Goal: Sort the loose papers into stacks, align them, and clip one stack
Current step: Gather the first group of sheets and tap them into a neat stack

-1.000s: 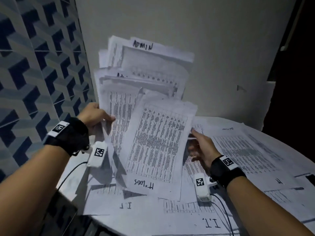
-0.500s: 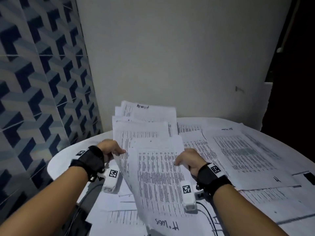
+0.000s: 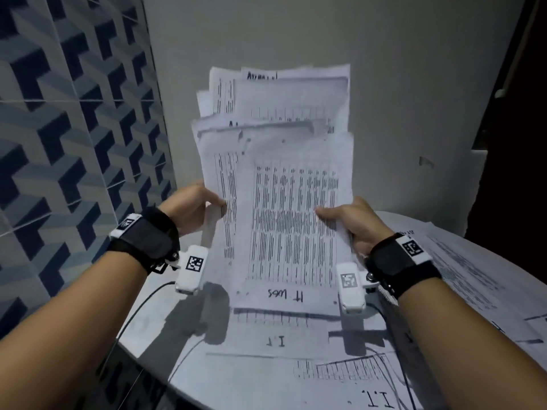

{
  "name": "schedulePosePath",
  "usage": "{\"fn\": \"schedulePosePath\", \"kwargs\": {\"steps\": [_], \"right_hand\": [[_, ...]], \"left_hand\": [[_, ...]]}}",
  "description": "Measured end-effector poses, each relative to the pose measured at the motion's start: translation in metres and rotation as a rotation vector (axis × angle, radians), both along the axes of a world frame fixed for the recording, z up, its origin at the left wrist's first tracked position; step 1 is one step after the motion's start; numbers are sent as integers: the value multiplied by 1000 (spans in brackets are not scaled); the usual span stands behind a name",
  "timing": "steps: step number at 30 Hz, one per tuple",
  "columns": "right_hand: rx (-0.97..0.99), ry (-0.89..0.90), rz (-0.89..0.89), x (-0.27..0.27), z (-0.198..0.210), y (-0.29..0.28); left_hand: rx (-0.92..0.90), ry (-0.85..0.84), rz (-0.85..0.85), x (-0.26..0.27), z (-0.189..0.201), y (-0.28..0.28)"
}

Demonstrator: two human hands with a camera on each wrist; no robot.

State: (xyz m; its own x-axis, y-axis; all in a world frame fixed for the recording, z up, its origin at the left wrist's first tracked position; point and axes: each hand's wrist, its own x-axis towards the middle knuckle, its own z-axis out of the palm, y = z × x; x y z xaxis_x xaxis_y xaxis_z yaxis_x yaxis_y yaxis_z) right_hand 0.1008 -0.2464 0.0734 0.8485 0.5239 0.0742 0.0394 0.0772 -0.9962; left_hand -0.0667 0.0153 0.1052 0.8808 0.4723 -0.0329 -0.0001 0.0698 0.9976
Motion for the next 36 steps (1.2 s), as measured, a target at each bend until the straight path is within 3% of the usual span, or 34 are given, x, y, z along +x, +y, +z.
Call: {"fn": "schedulePosePath", "kwargs": {"steps": [5, 12, 18, 24, 30, 36], "right_hand": [[90, -180, -152, -6, 15, -3], [255, -488, -257, -30, 23, 13], [371, -455, -225, -35, 10, 19], [217, -381, -304, -32, 8, 19], [196, -300, -306, -30, 8, 18], [222, -339, -275, -27, 16, 13]], "left_hand": [[249, -70, -91, -13, 25, -22], [385, -330, 338, 3, 21, -32], [361, -393, 389, 3, 10, -40], [334, -421, 321, 7, 2, -42], [271, -424, 318, 11, -1, -44], [276, -432, 315, 9, 4, -46]]}}
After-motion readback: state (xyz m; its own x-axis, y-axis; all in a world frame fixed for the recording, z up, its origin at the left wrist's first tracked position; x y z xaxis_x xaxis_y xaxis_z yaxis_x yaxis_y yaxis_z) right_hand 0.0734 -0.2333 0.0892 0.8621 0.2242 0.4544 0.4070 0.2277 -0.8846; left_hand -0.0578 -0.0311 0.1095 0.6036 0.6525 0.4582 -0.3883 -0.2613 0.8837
